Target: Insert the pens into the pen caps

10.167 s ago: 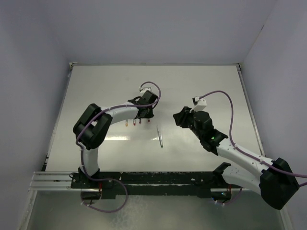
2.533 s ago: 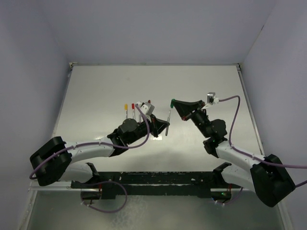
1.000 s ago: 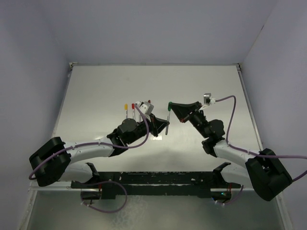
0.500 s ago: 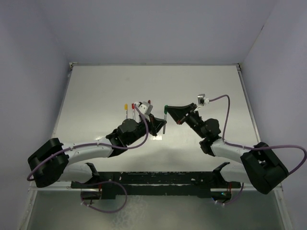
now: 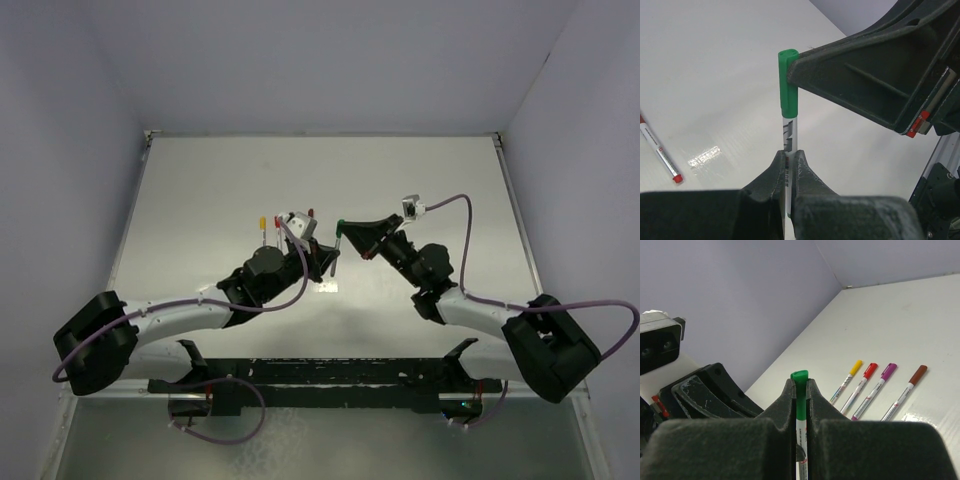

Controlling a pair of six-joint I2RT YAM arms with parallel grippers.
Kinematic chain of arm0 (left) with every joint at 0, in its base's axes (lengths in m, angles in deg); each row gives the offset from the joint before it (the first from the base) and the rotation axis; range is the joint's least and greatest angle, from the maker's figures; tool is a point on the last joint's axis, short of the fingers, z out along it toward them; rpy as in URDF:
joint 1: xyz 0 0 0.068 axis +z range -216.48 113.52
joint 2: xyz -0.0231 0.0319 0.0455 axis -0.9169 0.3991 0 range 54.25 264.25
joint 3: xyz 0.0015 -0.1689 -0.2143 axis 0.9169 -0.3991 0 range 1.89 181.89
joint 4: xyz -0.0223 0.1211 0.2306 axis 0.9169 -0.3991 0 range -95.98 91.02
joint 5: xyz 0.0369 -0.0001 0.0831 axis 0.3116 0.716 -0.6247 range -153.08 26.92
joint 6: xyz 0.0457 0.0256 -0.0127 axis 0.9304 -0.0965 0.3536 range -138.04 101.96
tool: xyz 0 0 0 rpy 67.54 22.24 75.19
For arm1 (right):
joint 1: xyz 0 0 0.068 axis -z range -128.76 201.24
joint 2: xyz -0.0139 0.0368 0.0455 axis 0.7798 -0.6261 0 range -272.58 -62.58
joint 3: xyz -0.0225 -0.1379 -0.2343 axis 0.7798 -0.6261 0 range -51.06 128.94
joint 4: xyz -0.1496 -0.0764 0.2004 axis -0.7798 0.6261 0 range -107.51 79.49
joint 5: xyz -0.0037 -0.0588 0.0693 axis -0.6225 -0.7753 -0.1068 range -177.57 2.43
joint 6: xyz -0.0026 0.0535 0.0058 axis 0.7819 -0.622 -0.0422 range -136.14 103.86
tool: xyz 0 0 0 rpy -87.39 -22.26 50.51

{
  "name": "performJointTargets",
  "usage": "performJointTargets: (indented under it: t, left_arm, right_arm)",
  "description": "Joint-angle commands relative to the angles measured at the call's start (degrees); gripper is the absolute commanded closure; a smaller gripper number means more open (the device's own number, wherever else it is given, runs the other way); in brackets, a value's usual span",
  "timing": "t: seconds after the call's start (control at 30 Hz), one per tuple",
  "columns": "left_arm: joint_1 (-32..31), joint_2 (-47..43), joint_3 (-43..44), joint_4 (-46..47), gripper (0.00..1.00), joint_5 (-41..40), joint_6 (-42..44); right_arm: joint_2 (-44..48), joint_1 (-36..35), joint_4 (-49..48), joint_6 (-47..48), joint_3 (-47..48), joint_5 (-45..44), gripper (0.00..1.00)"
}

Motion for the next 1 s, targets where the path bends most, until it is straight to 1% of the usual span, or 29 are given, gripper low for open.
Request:
performJointTargets:
  t: [0.0,0.13,0.27,0.3,0.37,0.43,0.47,0.53,0.6,0.7,0.77,0.87,0.97]
  left_arm:
    - [3.9,-1.2,7.1,19.3,1.00,-4.0,0.3]
    - [5.0,-0.3,7.6,17.4,1.00,-2.5,-0.8]
    - [5.1,1.1,7.3,13.0,1.00,-2.4,-1.5]
    - [5.0,1.8,7.1,11.8,1.00,-2.4,-1.9]
    - [5.0,3.1,6.6,9.6,1.00,-2.6,-3.3]
    - [5.0,5.3,6.3,7.3,1.00,-3.0,-4.7]
    - [5.1,6.3,6.3,6.0,1.00,-3.4,-5.5]
    - [5.2,8.6,6.6,3.2,1.00,-3.8,-7.2]
    - [5.3,10.9,7.0,1.3,1.00,-4.2,-8.8]
    - [6.0,14.6,8.4,-1.0,1.00,-4.5,-11.6]
    - [6.6,17.4,11.0,-3.7,1.00,-4.6,-13.4]
    - [7.4,21.4,15.9,-9.6,1.00,-4.6,-14.8]
    - [8.1,25.4,22.2,-16.9,1.00,-5.1,-15.2]
  right_arm:
    - [-2.2,-3.5,11.8,2.5,-1.9,5.7,1.00]
    - [-0.7,-3.6,13.0,3.0,-2.0,2.4,1.00]
    - [3.5,-3.6,16.1,5.5,0.0,-4.7,1.00]
    - [4.7,-3.6,16.9,6.4,0.7,-6.7,0.97]
    - [7.2,-3.5,18.4,8.6,2.4,-10.0,0.89]
    - [9.7,-3.5,19.9,10.6,4.1,-14.7,0.77]
    - [11.5,-3.6,20.8,11.3,4.8,-16.9,0.69]
    - [14.4,-3.5,23.0,12.3,6.0,-19.5,0.58]
    - [17.1,-3.5,24.3,14.0,7.0,-22.0,0.52]
    - [20.4,-3.6,28.9,16.6,8.4,-25.8,0.50]
    - [22.0,-3.5,33.8,17.9,9.6,-29.3,0.49]
    - [22.9,-3.5,45.9,15.3,11.6,-34.8,0.49]
    - [24.1,-3.5,51.9,14.1,10.5,-39.4,0.48]
